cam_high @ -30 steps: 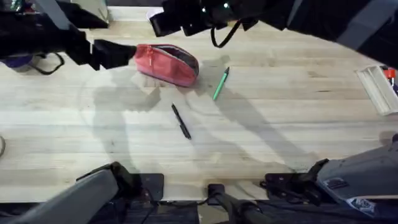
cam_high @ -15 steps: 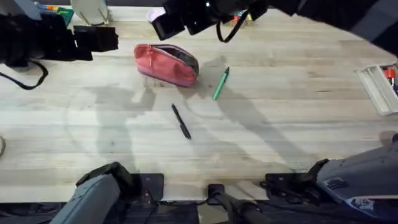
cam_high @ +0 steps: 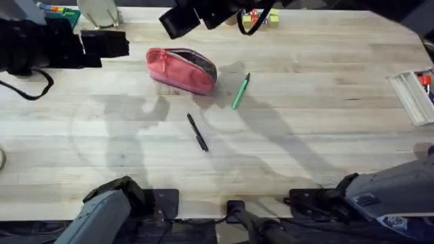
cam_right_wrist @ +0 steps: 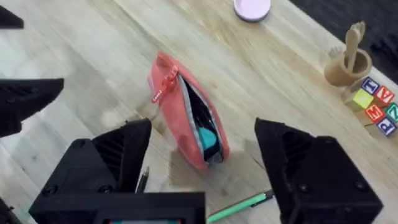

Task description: Unzip the bag, pick up the pens from the table one at a time and place them inside, then zip the bag closed.

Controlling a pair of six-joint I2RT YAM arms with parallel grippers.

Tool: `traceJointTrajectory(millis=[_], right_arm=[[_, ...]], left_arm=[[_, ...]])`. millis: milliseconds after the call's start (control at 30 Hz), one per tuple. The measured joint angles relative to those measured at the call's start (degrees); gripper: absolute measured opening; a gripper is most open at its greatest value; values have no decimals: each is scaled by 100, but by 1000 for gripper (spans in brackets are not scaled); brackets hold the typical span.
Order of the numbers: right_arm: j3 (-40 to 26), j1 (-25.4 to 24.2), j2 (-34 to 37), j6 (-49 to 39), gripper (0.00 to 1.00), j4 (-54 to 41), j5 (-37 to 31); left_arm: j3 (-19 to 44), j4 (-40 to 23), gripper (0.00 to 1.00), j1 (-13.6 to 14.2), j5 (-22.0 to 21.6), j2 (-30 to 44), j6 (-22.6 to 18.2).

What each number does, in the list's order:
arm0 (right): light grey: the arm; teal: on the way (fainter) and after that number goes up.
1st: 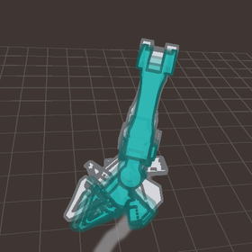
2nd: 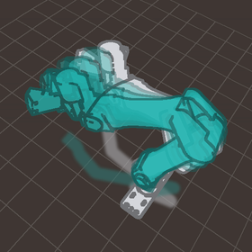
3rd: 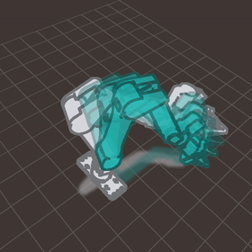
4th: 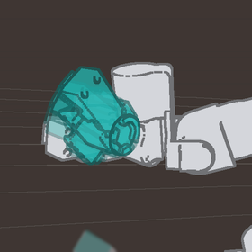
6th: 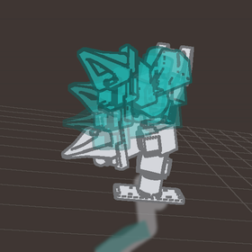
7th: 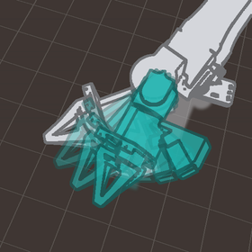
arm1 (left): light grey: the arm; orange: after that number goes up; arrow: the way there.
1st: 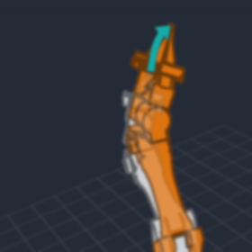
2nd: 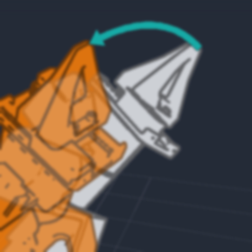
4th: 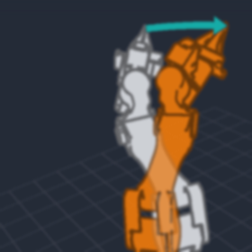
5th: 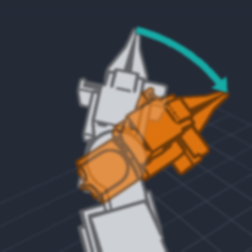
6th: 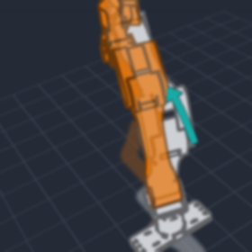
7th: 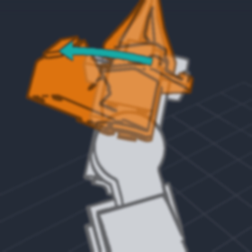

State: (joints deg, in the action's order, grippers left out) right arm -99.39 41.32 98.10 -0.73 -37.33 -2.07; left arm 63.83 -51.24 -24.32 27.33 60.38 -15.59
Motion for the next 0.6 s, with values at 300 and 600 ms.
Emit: traceJointTrajectory(millis=[300, 600], right_arm=[[0, 0, 0, -102, 208, 342, 0], [-1, 0, 36, -103, 28, 342, 4]], left_arm=[[0, 0, 993, 0, 0, 0, 0], [0, 0, 993, 0, 0, 0, 0]])
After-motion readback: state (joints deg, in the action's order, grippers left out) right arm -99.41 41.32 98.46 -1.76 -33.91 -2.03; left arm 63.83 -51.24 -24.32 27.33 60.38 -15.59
